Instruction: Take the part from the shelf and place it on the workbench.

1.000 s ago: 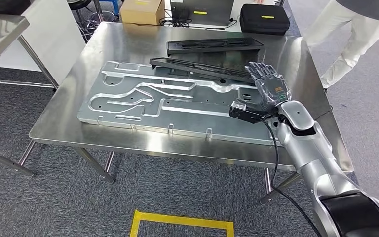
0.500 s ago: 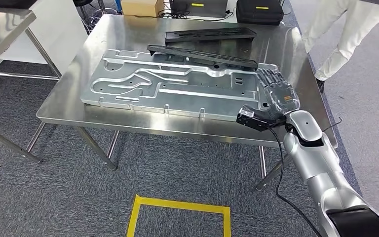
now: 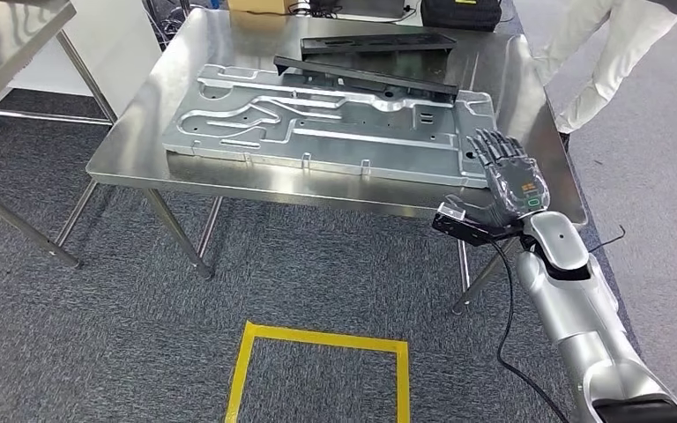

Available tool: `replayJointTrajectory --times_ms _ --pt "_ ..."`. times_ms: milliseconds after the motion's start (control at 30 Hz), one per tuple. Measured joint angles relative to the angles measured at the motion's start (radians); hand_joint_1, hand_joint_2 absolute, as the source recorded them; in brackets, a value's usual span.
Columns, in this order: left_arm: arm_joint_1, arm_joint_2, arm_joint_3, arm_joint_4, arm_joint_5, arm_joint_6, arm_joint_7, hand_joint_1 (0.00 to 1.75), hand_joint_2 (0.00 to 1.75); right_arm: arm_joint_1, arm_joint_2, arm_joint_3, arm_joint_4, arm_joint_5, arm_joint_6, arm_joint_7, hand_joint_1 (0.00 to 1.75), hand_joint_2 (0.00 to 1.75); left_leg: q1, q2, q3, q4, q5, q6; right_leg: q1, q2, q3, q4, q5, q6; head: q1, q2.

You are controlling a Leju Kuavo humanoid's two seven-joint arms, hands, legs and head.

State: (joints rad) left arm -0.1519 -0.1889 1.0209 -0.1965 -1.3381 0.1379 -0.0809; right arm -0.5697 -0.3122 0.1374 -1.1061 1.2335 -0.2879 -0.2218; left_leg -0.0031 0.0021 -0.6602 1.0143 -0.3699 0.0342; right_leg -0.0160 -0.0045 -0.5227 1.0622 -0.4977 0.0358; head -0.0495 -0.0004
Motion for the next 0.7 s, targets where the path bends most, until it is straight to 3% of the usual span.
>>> replayJointTrajectory --times_ms 33,67,133,167,200,267,300,333,367,433,500,533,567,633,667,700 --pt "0.000 0.000 0.000 0.000 0.002 0.000 0.000 0.00 0.00 0.010 -0.002 -0.006 -0.016 0.002 -0.001 0.001 0.00 0.00 0.000 0.000 -0.004 0.002 0.009 -0.005 0.003 0.000 0.032 -0.050 -0.020 -0.005 0.000 0.000" --pt "0.001 0.000 0.000 0.000 0.004 0.000 -0.001 0.00 0.00 0.023 -0.003 -0.013 -0.032 0.004 -0.002 0.003 0.00 0.00 0.000 -0.001 -0.006 0.000 0.018 -0.011 0.007 0.000 0.043 -0.076 -0.028 -0.011 0.000 0.000" --pt "0.005 0.000 0.000 0.000 0.008 0.001 -0.002 0.00 0.00 0.065 -0.006 -0.031 -0.065 0.008 -0.008 0.008 0.00 0.00 0.003 -0.003 -0.012 0.000 0.019 -0.024 0.005 -0.005 0.034 -0.084 -0.011 -0.026 0.000 0.000" --pt "0.008 0.000 0.001 0.000 0.010 0.001 -0.002 0.00 0.00 0.090 -0.005 -0.042 -0.085 0.012 -0.012 0.012 0.00 0.00 0.004 -0.004 -0.020 0.017 -0.007 -0.029 0.003 -0.008 0.026 -0.086 0.000 -0.035 0.000 0.000" --pt "0.011 0.001 0.001 0.000 0.012 0.001 -0.002 0.00 0.00 0.115 -0.004 -0.055 -0.106 0.017 -0.016 0.015 0.00 0.00 0.006 -0.005 -0.034 0.054 -0.053 -0.034 0.001 -0.011 0.015 -0.088 0.013 -0.042 0.000 0.000" --pt "0.013 0.001 0.001 0.000 0.015 0.001 -0.002 0.00 0.00 0.157 -0.003 -0.079 -0.137 0.025 -0.022 0.019 0.00 0.00 0.009 -0.005 -0.066 0.177 -0.158 -0.041 0.002 -0.012 -0.015 -0.087 0.037 -0.048 0.000 0.000" --pt "0.013 0.001 0.001 0.000 0.017 0.001 -0.002 0.00 0.00 0.176 -0.002 -0.090 -0.149 0.027 -0.026 0.020 0.00 0.00 0.010 -0.004 -0.075 0.241 -0.184 -0.045 0.003 -0.012 -0.032 -0.086 0.050 -0.048 0.000 0.000" --pt "0.013 0.001 0.001 0.000 0.018 0.001 -0.003 0.00 0.00 0.196 -0.001 -0.101 -0.159 0.027 -0.030 0.021 0.00 0.00 0.010 -0.004 -0.073 0.283 -0.183 -0.047 0.003 -0.013 -0.048 -0.085 0.062 -0.046 0.000 0.000" --pt "0.013 0.001 0.001 0.000 0.019 0.001 -0.003 0.00 0.00 0.216 0.001 -0.113 -0.168 0.027 -0.035 0.021 0.00 0.00 0.011 -0.004 -0.056 0.297 -0.161 -0.048 0.004 -0.013 -0.065 -0.082 0.074 -0.044 0.000 0.000" --pt "0.013 0.001 0.001 0.000 0.019 0.001 -0.004 0.00 0.00 0.255 0.005 -0.138 -0.183 0.017 -0.042 0.018 0.00 0.00 0.011 -0.005 0.027 0.223 -0.109 -0.042 0.004 -0.013 -0.097 -0.075 0.094 -0.039 -0.001 0.000" --pt "0.010 0.002 0.002 0.000 0.020 0.002 -0.006 0.00 0.00 0.296 0.015 -0.165 -0.195 -0.023 -0.041 0.005 0.00 0.00 0.008 -0.007 0.142 0.067 -0.126 -0.031 0.006 -0.014 -0.118 -0.068 0.111 -0.031 -0.001 0.000" --pt "0.009 0.002 0.002 0.000 0.021 0.002 -0.007 0.00 0.00 0.321 0.025 -0.182 -0.198 -0.060 -0.036 -0.008 0.00 0.00 0.005 -0.008 0.180 0.008 -0.146 -0.026 0.007 -0.014 -0.122 -0.068 0.119 -0.025 -0.001 0.000" --pt "0.009 0.003 0.002 0.000 0.020 0.003 -0.008 0.00 0.00 0.350 0.043 -0.201 -0.198 -0.105 -0.027 -0.022 0.00 0.00 0.003 -0.008 0.199 -0.029 -0.161 -0.021 0.009 -0.015 -0.124 -0.071 0.127 -0.019 0.000 0.000" --pt "0.013 0.003 0.002 0.000 0.019 0.006 -0.012 0.00 0.00 0.410 0.093 -0.245 -0.173 -0.191 -0.008 -0.052 0.00 0.00 0.005 -0.005 0.197 -0.047 -0.153 -0.007 0.008 -0.013 -0.125 -0.076 0.136 -0.007 0.000 0.000" --pt "0.015 0.003 0.002 0.000 0.019 0.007 -0.014 0.00 0.00 0.437 0.122 -0.269 -0.143 -0.224 -0.003 -0.066 0.00 0.00 0.007 -0.002 0.193 -0.052 -0.144 0.002 0.006 -0.010 -0.129 -0.068 0.122 -0.002 0.000 0.000" --pt "0.017 0.002 0.002 0.000 0.018 0.008 -0.016 0.00 0.00 0.459 0.153 -0.300 -0.096 -0.251 -0.007 -0.085 0.00 0.00 0.010 0.003 0.187 -0.057 -0.132 0.009 0.004 -0.006 -0.141 -0.038 0.088 0.003 0.000 0.000"
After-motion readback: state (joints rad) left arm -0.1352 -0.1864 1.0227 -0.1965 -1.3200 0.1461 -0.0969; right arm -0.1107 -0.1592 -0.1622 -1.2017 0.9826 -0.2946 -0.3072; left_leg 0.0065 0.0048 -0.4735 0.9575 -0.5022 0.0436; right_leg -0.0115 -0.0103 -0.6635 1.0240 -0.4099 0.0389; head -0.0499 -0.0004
